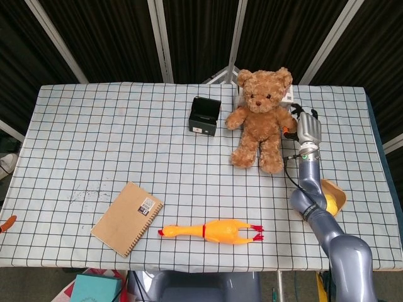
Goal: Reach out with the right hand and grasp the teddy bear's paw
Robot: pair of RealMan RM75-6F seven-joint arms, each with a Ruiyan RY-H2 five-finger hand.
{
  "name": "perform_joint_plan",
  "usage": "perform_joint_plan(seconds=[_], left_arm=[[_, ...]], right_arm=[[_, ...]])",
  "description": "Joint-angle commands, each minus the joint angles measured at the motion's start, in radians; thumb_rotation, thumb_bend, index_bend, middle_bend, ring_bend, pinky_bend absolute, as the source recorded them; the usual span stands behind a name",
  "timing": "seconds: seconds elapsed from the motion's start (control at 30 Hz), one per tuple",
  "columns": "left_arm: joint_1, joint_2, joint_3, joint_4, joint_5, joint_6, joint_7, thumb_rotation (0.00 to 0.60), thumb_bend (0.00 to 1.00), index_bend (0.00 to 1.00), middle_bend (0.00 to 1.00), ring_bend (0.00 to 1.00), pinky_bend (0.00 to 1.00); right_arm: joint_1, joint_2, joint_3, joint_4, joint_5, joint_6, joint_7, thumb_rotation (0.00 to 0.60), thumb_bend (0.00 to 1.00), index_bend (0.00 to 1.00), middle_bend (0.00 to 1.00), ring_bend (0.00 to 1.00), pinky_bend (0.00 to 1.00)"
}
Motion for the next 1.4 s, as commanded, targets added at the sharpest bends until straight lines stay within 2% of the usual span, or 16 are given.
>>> perform_joint_plan(seconds=[0.03,0.27,0.4,0.57,0.77,0.87,1.0,1.1,1.23,1.4], left_arm=[[0.001,0.001,0.000,0.000,0.001,0.002,-0.004,0.600,0.27,0.21,0.00,0.00,0.14],[0.003,0.005,0.006,-0.001,0.015,0.003,-0.016,0.600,0.27,0.21,0.00,0.00,0.14],[0.005,0.007,0.013,-0.003,0.028,0.005,-0.020,0.600,0.27,0.21,0.00,0.00,0.14],[0.008,0.011,0.020,-0.005,0.044,0.010,-0.031,0.600,0.27,0.21,0.00,0.00,0.14],[0.014,0.016,0.029,-0.008,0.063,0.017,-0.045,0.600,0.27,0.21,0.00,0.00,0.13],[0.015,0.018,0.032,-0.008,0.070,0.019,-0.049,0.600,0.27,0.21,0.00,0.00,0.13],[0.016,0.020,0.037,-0.008,0.079,0.019,-0.053,0.600,0.27,0.21,0.00,0.00,0.14],[0.016,0.022,0.039,-0.006,0.085,0.019,-0.057,0.600,0.27,0.21,0.00,0.00,0.14],[0.019,0.026,0.040,-0.005,0.090,0.024,-0.067,0.600,0.27,0.21,0.00,0.00,0.14],[0.022,0.027,0.039,-0.003,0.090,0.029,-0.073,0.600,0.27,0.21,0.00,0.00,0.13]], right_arm=[[-0.015,0.015,-0.008,-0.020,-0.010,-0.001,0.012,0.600,0.40,0.00,0.15,0.18,0.00],[-0.075,0.068,-0.015,-0.089,0.005,-0.029,-0.013,0.600,0.40,0.00,0.13,0.13,0.00],[-0.143,0.137,-0.036,-0.192,-0.005,-0.007,-0.026,0.600,0.40,0.00,0.13,0.13,0.00],[-0.280,0.285,-0.066,-0.450,-0.034,0.083,-0.001,0.600,0.40,0.00,0.13,0.13,0.00],[-0.474,0.512,-0.094,-0.867,-0.067,0.243,0.030,0.600,0.40,0.00,0.13,0.13,0.00],[-0.577,0.603,-0.148,-1.059,-0.101,0.361,-0.023,0.600,0.40,0.00,0.13,0.13,0.00],[-0.676,0.661,-0.242,-1.209,-0.160,0.478,-0.106,0.600,0.40,0.00,0.13,0.12,0.00],[-0.728,0.654,-0.302,-1.226,-0.230,0.566,-0.149,0.600,0.40,0.00,0.13,0.10,0.00],[-0.781,0.610,-0.376,-1.173,-0.353,0.706,-0.241,0.600,0.40,0.00,0.13,0.09,0.00],[-0.797,0.602,-0.428,-1.099,-0.468,0.782,-0.324,0.600,0.40,0.02,0.13,0.09,0.00]])
